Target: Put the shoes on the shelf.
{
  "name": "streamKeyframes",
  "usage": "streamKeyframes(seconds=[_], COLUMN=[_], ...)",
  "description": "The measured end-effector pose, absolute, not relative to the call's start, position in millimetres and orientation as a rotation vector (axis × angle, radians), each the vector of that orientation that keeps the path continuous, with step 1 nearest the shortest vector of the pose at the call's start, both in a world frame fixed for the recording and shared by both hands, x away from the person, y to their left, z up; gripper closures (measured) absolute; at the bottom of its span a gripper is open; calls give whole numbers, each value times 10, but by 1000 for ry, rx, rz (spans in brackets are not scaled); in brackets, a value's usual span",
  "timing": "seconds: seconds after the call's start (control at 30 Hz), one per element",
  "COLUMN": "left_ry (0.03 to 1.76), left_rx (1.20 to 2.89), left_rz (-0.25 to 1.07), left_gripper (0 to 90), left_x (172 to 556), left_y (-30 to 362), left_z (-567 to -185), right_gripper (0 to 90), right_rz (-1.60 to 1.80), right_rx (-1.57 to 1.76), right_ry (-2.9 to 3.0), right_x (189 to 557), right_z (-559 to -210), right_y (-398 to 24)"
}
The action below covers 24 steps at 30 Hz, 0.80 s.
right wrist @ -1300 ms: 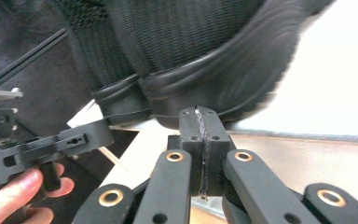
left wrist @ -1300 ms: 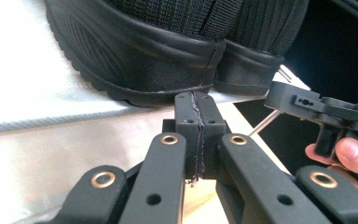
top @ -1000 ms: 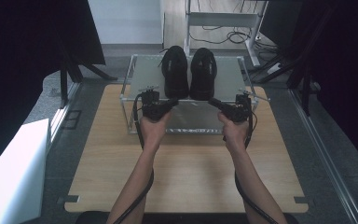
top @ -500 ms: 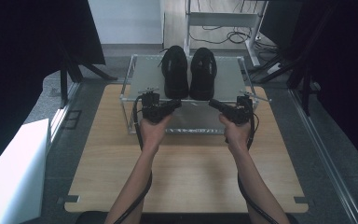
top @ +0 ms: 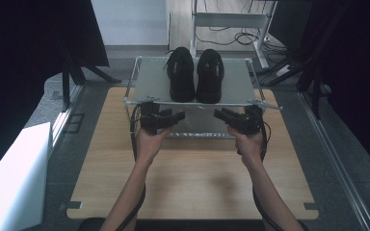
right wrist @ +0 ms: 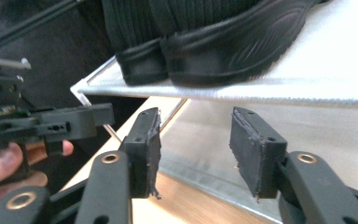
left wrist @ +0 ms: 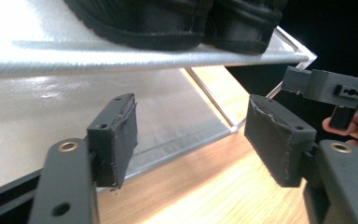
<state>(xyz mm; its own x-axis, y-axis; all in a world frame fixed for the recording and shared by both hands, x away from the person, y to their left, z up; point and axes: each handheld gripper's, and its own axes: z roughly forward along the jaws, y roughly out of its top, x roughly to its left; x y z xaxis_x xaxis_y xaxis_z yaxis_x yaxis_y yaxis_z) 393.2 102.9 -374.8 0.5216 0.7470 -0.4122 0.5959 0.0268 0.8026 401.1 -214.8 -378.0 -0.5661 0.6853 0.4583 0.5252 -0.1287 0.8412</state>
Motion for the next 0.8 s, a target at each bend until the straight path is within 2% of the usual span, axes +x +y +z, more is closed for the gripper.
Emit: streamKeyframes(seconds=[0.37,0.8], left_ry=[1152,1143], left_rx=[1763,1823], left_rz=[297,422], left_gripper=[142,69], left_x=[3657,3304], left_y=[1101,1271], left_z=[-3786,-3834], right_gripper=[351,207], right_rz=[1699,1558], right_rx=[1273,1171], right_ry=[2061,2134], right_x=[3804,3508], right_z=[-3856,-3880], right_y=[-2267,-2498])
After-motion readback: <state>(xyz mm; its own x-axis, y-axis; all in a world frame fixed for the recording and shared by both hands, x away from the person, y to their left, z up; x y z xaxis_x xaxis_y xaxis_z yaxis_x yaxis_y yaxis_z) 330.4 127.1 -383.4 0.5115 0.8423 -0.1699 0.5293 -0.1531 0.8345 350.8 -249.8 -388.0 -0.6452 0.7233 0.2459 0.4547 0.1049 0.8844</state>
